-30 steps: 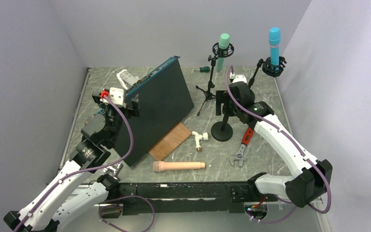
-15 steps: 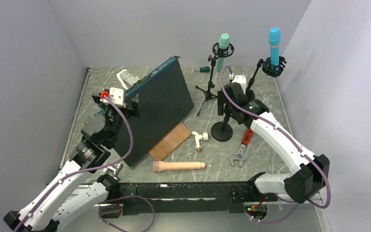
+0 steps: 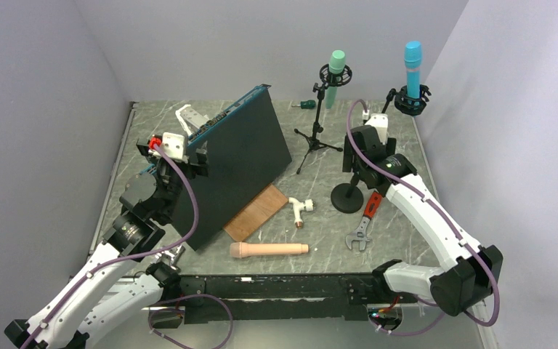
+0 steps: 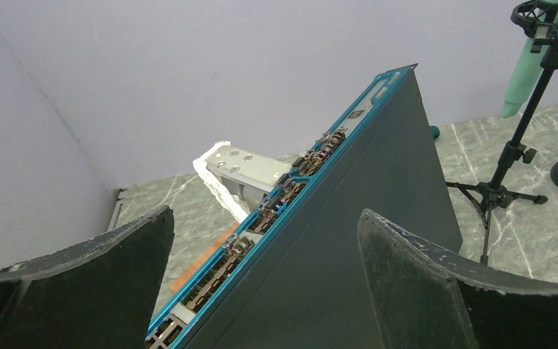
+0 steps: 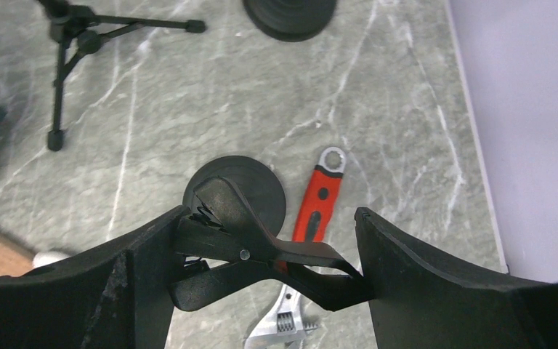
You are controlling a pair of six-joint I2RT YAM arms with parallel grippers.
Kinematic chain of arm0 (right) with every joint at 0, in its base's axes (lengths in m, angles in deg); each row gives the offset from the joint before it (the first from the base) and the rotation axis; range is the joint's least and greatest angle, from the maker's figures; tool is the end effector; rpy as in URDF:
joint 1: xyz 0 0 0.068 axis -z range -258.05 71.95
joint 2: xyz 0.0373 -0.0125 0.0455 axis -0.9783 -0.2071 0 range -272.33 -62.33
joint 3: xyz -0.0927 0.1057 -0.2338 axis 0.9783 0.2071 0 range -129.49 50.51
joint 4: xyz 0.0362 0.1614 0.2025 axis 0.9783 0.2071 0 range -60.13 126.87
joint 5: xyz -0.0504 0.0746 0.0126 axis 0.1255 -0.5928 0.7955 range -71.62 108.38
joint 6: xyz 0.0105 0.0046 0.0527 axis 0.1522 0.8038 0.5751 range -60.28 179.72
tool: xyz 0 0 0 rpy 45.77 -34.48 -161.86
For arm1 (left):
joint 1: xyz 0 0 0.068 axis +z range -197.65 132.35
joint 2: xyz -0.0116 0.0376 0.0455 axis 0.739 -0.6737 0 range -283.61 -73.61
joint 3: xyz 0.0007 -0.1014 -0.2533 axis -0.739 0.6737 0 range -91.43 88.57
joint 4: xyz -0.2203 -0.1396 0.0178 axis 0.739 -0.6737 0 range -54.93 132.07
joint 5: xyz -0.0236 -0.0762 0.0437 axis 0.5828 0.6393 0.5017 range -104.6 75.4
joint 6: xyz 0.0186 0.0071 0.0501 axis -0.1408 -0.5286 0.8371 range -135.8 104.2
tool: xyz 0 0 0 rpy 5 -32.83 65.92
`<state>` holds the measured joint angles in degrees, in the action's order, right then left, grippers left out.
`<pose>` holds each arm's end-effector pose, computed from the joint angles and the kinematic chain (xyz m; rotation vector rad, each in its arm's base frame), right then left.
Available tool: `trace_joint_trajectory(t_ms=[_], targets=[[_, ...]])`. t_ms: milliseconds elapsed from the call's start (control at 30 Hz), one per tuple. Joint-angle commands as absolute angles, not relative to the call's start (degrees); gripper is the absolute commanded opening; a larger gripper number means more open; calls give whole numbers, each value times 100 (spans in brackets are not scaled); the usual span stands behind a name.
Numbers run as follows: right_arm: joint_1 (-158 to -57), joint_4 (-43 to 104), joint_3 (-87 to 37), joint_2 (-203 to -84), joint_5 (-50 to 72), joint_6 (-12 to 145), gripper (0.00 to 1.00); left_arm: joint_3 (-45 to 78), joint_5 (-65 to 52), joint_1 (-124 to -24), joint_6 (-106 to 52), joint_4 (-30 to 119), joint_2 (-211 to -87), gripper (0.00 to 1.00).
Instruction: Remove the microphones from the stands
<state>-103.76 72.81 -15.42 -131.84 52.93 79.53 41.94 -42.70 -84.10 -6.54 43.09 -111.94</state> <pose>0.2312 0.0890 0.3304 0.1599 2.2215 -0.2930 0.1310 -0.0760 0.3891 0.1601 1.4185 -0.0460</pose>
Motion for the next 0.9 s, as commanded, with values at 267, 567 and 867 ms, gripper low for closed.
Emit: trace_joint_trajectory(t_ms=[267,567,867], targets=[[-9763,6750,-1080,-12462,5707,7748,66,3997,-4186,-8455,-746,4405,-11079,99],[-9765,7053,-1765,-12649,5072,7527,100,3982,-4158,-8456,-758,4396,-11125,99],[-9764,6820,-2936,-13131,4520,7348,100,3984,-4161,-8449,-759,4400,-11095,99]])
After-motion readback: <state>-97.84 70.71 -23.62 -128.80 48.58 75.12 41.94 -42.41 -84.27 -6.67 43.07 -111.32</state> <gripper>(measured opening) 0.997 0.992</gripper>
